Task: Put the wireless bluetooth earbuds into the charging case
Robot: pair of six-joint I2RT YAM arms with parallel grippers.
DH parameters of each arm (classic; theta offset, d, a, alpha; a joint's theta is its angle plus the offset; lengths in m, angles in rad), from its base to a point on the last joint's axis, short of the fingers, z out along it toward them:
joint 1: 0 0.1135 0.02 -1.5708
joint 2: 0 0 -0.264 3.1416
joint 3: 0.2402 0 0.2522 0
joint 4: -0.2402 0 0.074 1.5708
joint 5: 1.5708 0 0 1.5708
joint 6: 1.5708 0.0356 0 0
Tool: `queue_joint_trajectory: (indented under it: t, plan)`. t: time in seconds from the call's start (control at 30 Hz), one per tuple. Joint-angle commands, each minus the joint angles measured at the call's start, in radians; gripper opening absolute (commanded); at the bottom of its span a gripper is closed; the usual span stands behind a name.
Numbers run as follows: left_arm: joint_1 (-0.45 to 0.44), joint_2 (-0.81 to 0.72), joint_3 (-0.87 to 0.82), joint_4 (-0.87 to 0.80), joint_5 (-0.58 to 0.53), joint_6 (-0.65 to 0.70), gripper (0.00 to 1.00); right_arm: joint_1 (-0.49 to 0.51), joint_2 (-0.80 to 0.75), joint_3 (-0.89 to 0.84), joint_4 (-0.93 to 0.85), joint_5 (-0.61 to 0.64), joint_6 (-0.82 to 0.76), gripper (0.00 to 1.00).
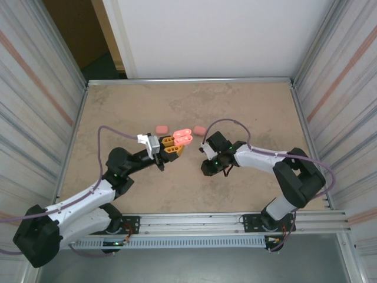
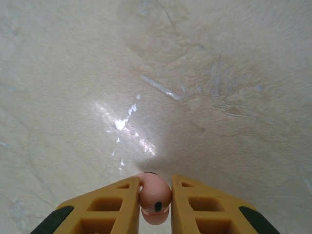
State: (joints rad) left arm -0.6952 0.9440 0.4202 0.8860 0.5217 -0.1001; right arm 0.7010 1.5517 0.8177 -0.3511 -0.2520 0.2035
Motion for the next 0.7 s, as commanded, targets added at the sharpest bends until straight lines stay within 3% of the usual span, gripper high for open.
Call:
queue_joint_trajectory:
  t: [0.0,0.5,0.67]
  plan:
    - [-0.003,0.007,0.001,0.01,-0.015,0.016,0.0,0.008,-0.086,-0.015,0.01,0.036,-0.016,0.2]
    - [-0.003,0.158,0.018,0.093,-0.014,-0.024,0.0,0.082,-0.462,-0.041,0.046,0.183,-0.14,0.19]
    - [-0.004,0.205,0.021,0.137,-0.006,-0.039,0.0,0.09,-0.557,-0.059,0.122,0.161,-0.182,0.19]
